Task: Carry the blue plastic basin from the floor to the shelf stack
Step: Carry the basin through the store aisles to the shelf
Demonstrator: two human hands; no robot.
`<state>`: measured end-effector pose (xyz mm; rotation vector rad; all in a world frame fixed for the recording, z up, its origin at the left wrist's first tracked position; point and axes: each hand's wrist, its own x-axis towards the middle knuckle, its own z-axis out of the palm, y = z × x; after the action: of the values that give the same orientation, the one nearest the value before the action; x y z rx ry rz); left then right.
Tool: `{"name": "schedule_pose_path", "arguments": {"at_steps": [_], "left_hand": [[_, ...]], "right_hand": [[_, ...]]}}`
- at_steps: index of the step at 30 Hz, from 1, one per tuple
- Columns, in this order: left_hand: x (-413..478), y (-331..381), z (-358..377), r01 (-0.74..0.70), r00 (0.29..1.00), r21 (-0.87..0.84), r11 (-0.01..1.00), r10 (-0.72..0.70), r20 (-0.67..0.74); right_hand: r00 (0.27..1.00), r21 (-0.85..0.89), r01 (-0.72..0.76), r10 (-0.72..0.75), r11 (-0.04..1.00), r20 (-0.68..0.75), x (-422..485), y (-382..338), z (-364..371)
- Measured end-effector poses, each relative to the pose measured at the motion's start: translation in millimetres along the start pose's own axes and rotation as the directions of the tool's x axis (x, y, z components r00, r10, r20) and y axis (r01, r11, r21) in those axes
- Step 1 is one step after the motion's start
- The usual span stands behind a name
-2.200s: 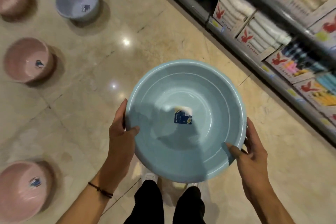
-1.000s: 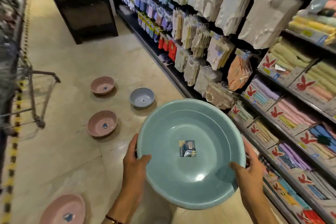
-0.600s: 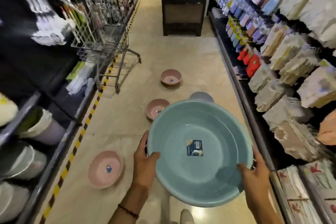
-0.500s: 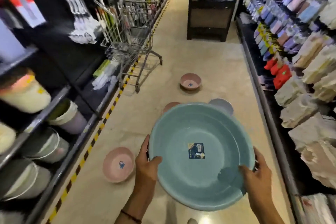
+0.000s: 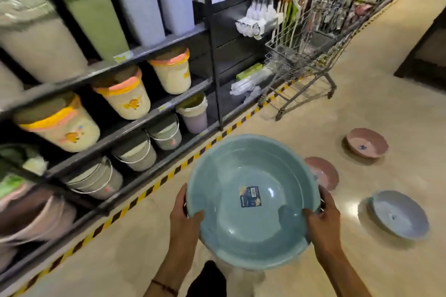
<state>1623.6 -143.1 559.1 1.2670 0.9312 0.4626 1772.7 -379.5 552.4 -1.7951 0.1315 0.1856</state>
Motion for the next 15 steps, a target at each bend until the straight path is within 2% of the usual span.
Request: {"name": "schedule_pose_path", "arguments": {"at_steps": [7,15], "left_hand": [[109,-13,-46,0.076,0.993,-0.003,0.997,-0.076,-0.090],[251,-14,-63,0.138,0.990,0.011,0.990,-0.138,-0.030]], "right_hand": [[0.982,-0.063,-0.114,0.122,0.991,0.142,60,6,120],[0.967,-0.220,-0.159,0.197,0.963,0.163,140,13,246]]}}
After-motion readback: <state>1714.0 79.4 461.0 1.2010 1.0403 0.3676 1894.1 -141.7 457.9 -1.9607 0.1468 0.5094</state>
